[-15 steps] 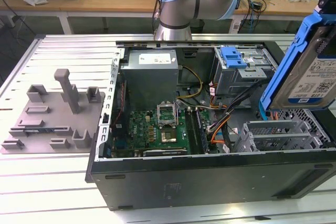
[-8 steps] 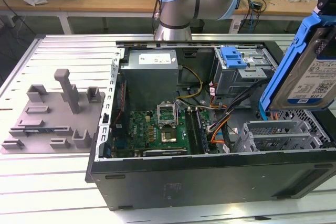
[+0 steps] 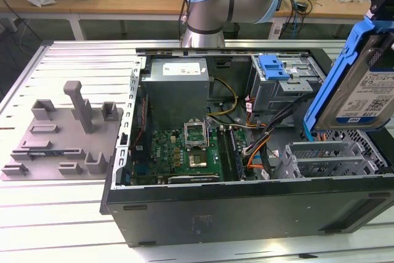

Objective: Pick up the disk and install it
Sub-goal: 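Insert the disk into the insertion slot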

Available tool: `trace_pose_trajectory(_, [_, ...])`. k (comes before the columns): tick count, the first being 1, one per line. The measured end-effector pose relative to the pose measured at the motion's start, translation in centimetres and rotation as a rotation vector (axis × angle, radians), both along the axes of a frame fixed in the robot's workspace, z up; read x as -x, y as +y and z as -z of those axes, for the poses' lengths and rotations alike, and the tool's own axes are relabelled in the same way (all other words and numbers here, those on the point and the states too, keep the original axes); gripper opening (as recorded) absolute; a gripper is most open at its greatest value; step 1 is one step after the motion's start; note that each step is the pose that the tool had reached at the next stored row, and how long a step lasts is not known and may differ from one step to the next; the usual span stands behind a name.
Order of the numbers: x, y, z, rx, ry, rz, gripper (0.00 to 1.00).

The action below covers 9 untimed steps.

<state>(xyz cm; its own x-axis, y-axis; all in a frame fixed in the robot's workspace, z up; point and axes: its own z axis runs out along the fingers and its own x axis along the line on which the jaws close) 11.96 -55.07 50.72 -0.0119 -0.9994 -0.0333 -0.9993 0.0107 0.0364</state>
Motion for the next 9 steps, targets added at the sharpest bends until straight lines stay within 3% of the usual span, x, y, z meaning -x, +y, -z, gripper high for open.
trace_pose_trajectory(5, [0.0,0.01,0.25,0.0001,0.0000,0.000,0.37])
trace_pose_trajectory(7, [0.2,0.04,1.14,0.0000,0.0000,0.000,0.37])
trace_pose_trajectory(9, [0.2,0.06,1.57,0.0000,-0.0003,0.000,0.37])
